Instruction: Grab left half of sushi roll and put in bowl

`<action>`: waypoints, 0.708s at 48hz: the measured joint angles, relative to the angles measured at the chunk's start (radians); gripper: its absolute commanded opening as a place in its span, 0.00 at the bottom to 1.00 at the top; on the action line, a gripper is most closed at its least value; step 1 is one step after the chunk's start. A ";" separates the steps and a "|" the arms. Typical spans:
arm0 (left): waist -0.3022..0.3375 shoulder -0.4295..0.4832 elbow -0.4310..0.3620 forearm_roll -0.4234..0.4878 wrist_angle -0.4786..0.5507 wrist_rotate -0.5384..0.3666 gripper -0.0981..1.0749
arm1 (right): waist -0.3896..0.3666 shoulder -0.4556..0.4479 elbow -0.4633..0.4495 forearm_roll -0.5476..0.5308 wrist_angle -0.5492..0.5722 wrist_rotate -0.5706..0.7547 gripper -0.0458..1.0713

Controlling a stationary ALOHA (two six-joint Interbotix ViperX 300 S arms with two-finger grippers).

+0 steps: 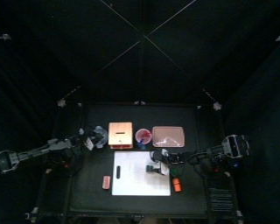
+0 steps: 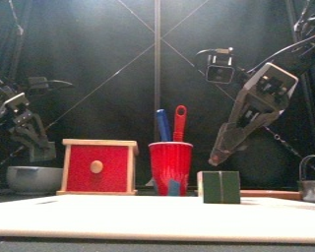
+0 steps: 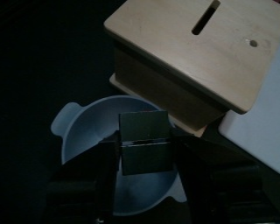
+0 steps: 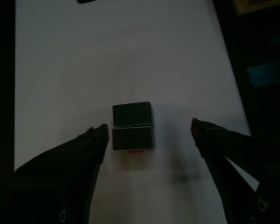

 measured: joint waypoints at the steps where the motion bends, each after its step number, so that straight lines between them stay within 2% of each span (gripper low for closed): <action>1: 0.002 0.000 0.000 0.000 0.000 0.000 0.79 | 0.000 0.000 -0.002 0.000 0.000 0.000 0.96; 12: 0.005 0.000 0.000 0.000 0.000 0.000 0.90 | -0.002 0.002 -0.002 0.002 0.000 0.000 0.96; 34: 0.003 -0.031 0.000 0.000 0.000 -0.002 0.90 | -0.002 0.000 -0.005 0.014 0.002 0.003 0.96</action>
